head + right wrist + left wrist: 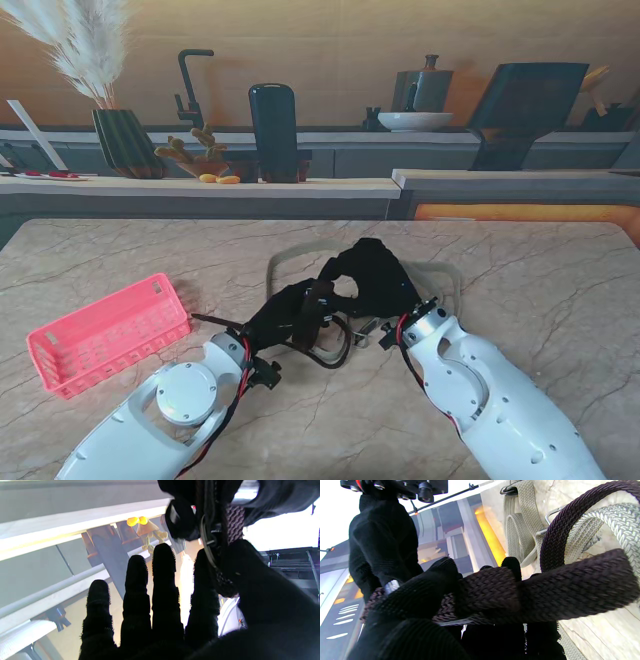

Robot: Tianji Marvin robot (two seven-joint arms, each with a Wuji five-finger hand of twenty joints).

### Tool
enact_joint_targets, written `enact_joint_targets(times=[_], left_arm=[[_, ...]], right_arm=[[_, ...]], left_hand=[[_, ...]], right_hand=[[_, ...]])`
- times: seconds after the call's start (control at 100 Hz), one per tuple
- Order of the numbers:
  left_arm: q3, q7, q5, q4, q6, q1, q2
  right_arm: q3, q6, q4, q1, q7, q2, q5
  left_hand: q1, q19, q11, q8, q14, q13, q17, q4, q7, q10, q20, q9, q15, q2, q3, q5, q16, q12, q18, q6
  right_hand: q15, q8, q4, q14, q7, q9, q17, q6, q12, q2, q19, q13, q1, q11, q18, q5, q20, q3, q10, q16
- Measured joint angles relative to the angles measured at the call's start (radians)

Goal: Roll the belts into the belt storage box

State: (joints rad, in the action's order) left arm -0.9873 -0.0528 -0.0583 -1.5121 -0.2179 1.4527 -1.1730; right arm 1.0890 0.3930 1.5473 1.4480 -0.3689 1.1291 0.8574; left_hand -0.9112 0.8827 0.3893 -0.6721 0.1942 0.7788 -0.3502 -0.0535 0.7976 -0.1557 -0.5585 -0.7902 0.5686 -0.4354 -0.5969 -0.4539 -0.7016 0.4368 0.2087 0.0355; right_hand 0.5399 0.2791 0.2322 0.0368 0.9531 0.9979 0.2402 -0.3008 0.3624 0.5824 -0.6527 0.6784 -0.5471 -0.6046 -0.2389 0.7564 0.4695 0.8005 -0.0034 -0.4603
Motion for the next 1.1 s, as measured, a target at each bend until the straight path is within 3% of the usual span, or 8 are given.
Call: enact_joint_targets(times=[0.15, 0.34, 0.44, 0.54, 0.78, 0.94, 1.04, 1.1], left_arm=[[-0.003, -0.001, -0.026, 0.001, 0.012, -0.002, -0.003], [-0.011, -0.015, -0.064, 0.002, 0.019, -0.001, -0.005], [-0.013, -0.016, -0.077, 0.0, 0.019, 0.002, -0.005], [-0.014, -0.015, -0.072, -0.003, 0.014, 0.005, -0.005], [-0.016, -0.025, -0.075, -0.011, -0.008, 0.011, -0.004], [-0.014, 0.011, -0.057, -0.014, -0.009, 0.016, -0.006], [-0.013, 0.027, -0.05, -0.014, 0.003, 0.017, -0.009], [-0.013, 0.032, -0.052, -0.014, 0.016, 0.017, -0.012]], right_arm=[[0.031, 0.007, 0.028, 0.012, -0.017, 0.0, 0.025], [0.071, 0.028, 0.058, 0.015, -0.009, -0.004, 0.042], [0.094, 0.04, 0.083, 0.015, 0.0, -0.007, 0.054], [0.112, 0.046, 0.115, 0.015, 0.007, -0.01, 0.061], [0.127, 0.05, 0.162, 0.002, 0.029, -0.012, 0.057], [0.133, 0.051, 0.183, -0.015, 0.049, -0.012, 0.052], [0.137, 0.053, 0.195, -0.024, 0.06, -0.012, 0.045], [0.139, 0.055, 0.198, -0.028, 0.062, -0.012, 0.046]], left_hand=[[0.101, -0.001, 0.002, 0.023, 0.018, -0.041, 0.061, 0.0, -0.096, 0.0, -0.011, 0.024, 0.0, 0.0, -0.022, 0.0, 0.009, -0.015, 0.039, 0.002], [0.115, -0.018, 0.002, 0.041, 0.018, -0.052, 0.086, 0.0, -0.123, 0.002, -0.012, 0.022, -0.042, 0.0, -0.023, 0.0, 0.071, -0.018, 0.042, 0.002], [0.116, -0.03, 0.003, 0.045, 0.018, -0.052, 0.087, 0.0, -0.128, 0.006, -0.008, -0.014, -0.055, 0.0, -0.024, -0.035, 0.1, -0.028, 0.039, -0.001], [0.048, -0.033, 0.006, 0.032, 0.018, -0.052, 0.087, 0.0, -0.124, 0.025, 0.003, -0.065, -0.056, -0.021, -0.023, -0.064, 0.123, 0.017, 0.009, -0.032], [0.019, -0.061, -0.008, 0.031, 0.015, -0.092, 0.127, -0.006, -0.108, 0.043, 0.024, -0.103, -0.123, -0.021, -0.01, -0.085, 0.152, 0.07, 0.007, -0.05], [-0.033, -0.101, -0.033, 0.031, 0.008, -0.118, 0.15, -0.006, -0.066, 0.052, 0.035, -0.139, -0.153, -0.02, 0.036, -0.104, 0.167, 0.1, 0.024, -0.062], [-0.053, -0.101, -0.036, 0.031, -0.031, -0.116, 0.15, -0.006, -0.046, 0.056, 0.035, -0.163, -0.14, 0.017, 0.059, -0.114, 0.161, 0.108, 0.024, -0.063], [-0.093, -0.101, -0.036, 0.033, -0.033, -0.116, 0.15, -0.006, -0.035, 0.071, 0.035, -0.163, -0.138, 0.05, 0.086, -0.114, 0.161, 0.108, 0.024, -0.063]], right_hand=[[0.001, 0.0, 0.0, -0.004, 0.002, 0.014, 0.0, 0.0, 0.0, 0.0, -0.014, 0.013, 0.0, 0.0, 0.0, 0.0, -0.001, 0.0, -0.003, 0.0], [0.001, 0.001, 0.0, -0.01, 0.003, 0.017, 0.001, 0.0, 0.0, 0.0, -0.025, 0.027, 0.0, 0.0, 0.0, 0.0, -0.011, 0.0, -0.014, 0.0], [0.001, 0.001, 0.0, -0.015, 0.004, 0.028, 0.002, 0.0, 0.0, 0.0, -0.027, 0.027, 0.0, 0.002, 0.0, 0.0, -0.019, 0.0, -0.018, 0.0], [0.001, 0.001, 0.001, -0.017, 0.004, 0.028, 0.002, 0.0, 0.0, 0.0, -0.033, 0.028, 0.0, 0.002, 0.0, 0.001, -0.022, 0.0, -0.025, 0.0], [-0.001, 0.001, 0.002, -0.026, 0.004, 0.035, 0.003, 0.001, 0.0, 0.0, -0.04, 0.038, 0.0, 0.004, 0.0, 0.011, -0.033, -0.002, -0.027, 0.0], [-0.001, 0.014, 0.002, -0.027, 0.004, 0.043, 0.003, 0.001, 0.0, 0.0, -0.043, 0.038, 0.0, 0.005, 0.0, 0.011, -0.034, -0.002, -0.028, 0.0], [-0.001, 0.014, 0.002, -0.03, 0.004, 0.043, 0.003, 0.001, -0.001, 0.0, -0.044, 0.038, 0.0, 0.005, 0.0, 0.011, -0.038, -0.002, -0.028, 0.0], [-0.001, 0.014, 0.002, -0.031, 0.004, 0.043, 0.003, 0.003, -0.001, 0.0, -0.044, 0.038, 0.001, 0.005, 0.0, 0.012, -0.044, -0.002, -0.028, 0.0]])
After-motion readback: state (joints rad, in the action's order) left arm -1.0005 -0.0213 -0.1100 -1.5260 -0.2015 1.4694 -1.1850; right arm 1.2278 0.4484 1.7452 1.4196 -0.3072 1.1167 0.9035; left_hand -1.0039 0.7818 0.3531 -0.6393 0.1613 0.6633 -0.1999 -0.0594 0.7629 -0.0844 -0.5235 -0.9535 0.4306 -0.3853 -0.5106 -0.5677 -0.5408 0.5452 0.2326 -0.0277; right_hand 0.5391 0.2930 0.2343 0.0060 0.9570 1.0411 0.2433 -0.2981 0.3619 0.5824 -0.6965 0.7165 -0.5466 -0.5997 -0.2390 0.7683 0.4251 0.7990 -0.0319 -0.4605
